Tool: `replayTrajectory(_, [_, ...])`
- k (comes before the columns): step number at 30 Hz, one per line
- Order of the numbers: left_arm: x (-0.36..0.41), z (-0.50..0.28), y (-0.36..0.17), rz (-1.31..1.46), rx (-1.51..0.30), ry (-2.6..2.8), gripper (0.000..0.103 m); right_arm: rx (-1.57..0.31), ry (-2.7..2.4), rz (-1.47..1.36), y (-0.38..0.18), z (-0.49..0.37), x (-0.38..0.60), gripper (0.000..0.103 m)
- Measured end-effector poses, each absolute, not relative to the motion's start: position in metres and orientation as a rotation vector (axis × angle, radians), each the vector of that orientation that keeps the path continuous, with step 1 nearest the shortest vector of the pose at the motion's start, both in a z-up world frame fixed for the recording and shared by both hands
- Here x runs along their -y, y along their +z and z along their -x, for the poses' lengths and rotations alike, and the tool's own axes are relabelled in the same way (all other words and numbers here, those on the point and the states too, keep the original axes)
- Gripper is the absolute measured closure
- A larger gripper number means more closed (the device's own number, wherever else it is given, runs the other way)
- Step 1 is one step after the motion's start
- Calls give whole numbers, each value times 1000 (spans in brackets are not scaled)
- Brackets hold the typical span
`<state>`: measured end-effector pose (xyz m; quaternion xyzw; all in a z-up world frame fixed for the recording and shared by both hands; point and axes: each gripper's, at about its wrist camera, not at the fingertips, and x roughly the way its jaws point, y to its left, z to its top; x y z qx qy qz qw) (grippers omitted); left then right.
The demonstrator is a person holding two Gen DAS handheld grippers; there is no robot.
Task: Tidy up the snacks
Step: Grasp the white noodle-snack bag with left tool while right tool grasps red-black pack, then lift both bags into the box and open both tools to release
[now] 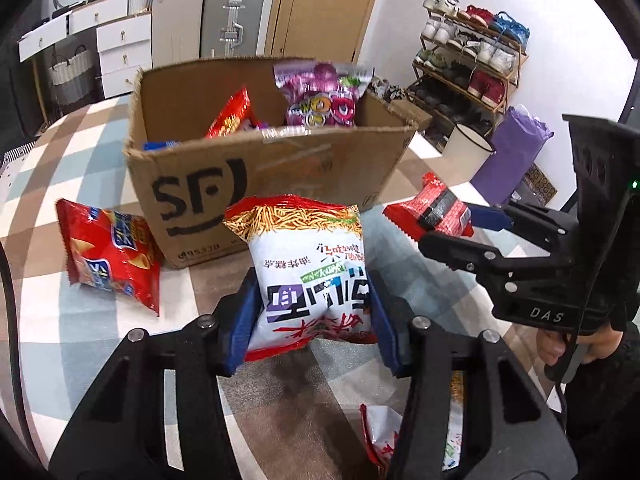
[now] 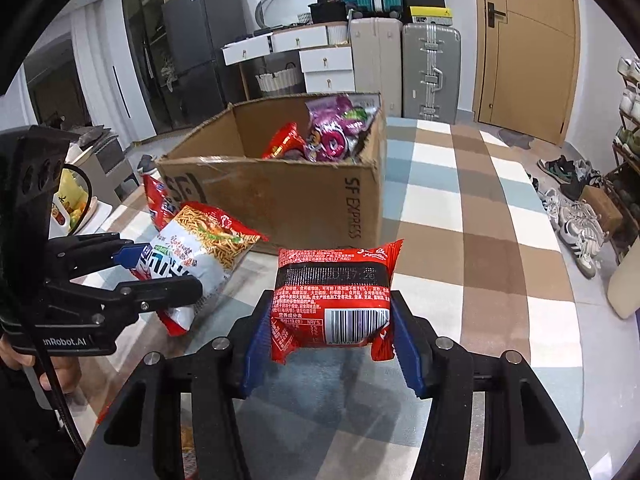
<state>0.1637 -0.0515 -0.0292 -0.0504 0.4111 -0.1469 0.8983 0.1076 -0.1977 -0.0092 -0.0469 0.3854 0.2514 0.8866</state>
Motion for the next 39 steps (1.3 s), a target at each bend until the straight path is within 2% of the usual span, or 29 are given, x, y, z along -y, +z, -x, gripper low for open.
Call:
replayTrajectory(23, [-19, -104, 73, 127, -667, -227, 54, -662, 610, 68, 55, -88, 183, 48])
replayTrajectory(39, [-18, -175, 83, 131, -653, -173, 54, -618, 642, 58, 77, -120, 160, 48])
